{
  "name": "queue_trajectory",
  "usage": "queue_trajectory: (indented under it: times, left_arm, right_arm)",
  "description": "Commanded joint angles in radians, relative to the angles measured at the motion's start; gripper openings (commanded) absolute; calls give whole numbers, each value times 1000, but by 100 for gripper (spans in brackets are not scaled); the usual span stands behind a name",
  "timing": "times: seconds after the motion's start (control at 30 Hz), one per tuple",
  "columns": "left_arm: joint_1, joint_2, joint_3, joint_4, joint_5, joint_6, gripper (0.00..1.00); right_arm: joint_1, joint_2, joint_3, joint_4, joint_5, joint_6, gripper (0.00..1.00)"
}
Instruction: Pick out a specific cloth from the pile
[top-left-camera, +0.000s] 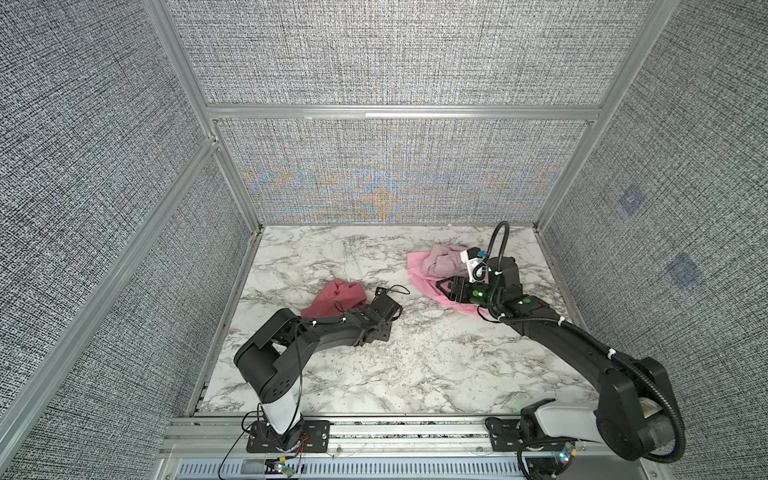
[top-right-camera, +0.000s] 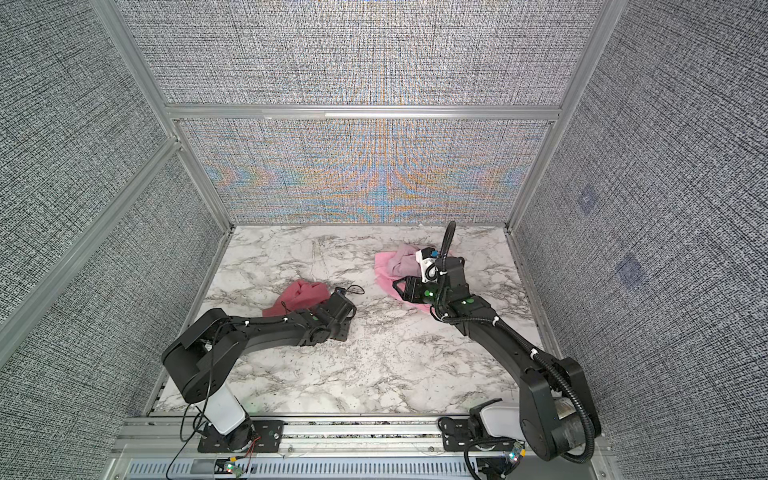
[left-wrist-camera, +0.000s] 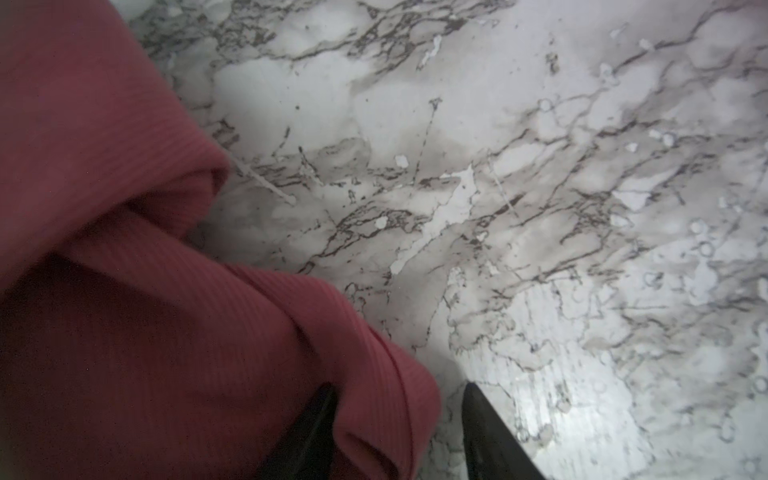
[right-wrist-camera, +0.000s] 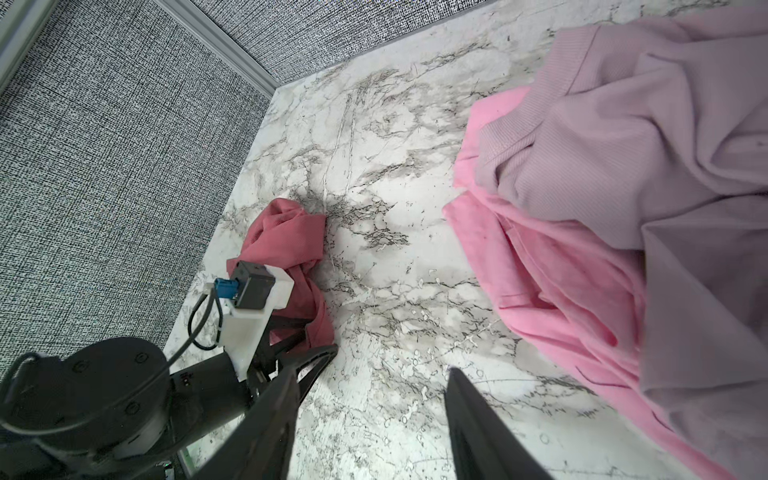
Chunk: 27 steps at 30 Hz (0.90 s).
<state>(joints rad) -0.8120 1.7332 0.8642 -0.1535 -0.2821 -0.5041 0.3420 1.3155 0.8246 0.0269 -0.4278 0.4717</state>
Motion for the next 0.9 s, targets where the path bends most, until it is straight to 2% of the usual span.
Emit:
queue_trajectory:
  times: [0.0,0.07,0.17,0.23,0.37,0.67,0.87]
  left_arm:
    - [-1,20,2,-21,-36,-7,47]
    - [-1,33,9,-23,-48,-7,39]
    - [-1,47,20,-35,-64,-8,13]
    - [-1,45,29,-45,-67,-5,0]
    - [-1,-6,54,-86,-63,-7,0]
    - [6,-232,143,-222,-95,-5,0]
    - [82,-345,128,-218,-94,6,0]
  right_arm:
    - [1,-1,-3,10,-7,4,58]
    - [0,2,-4,13,-8,7,58]
    - [0,4,-5,15,-9,8,58]
    - [-1,4,-3,15,-9,8,58]
    - [-1,2,-1,11,-8,6,58]
    - [-2,10,-6,29,-15,20,58]
    - [-3,14,-10,45,-28,33,58]
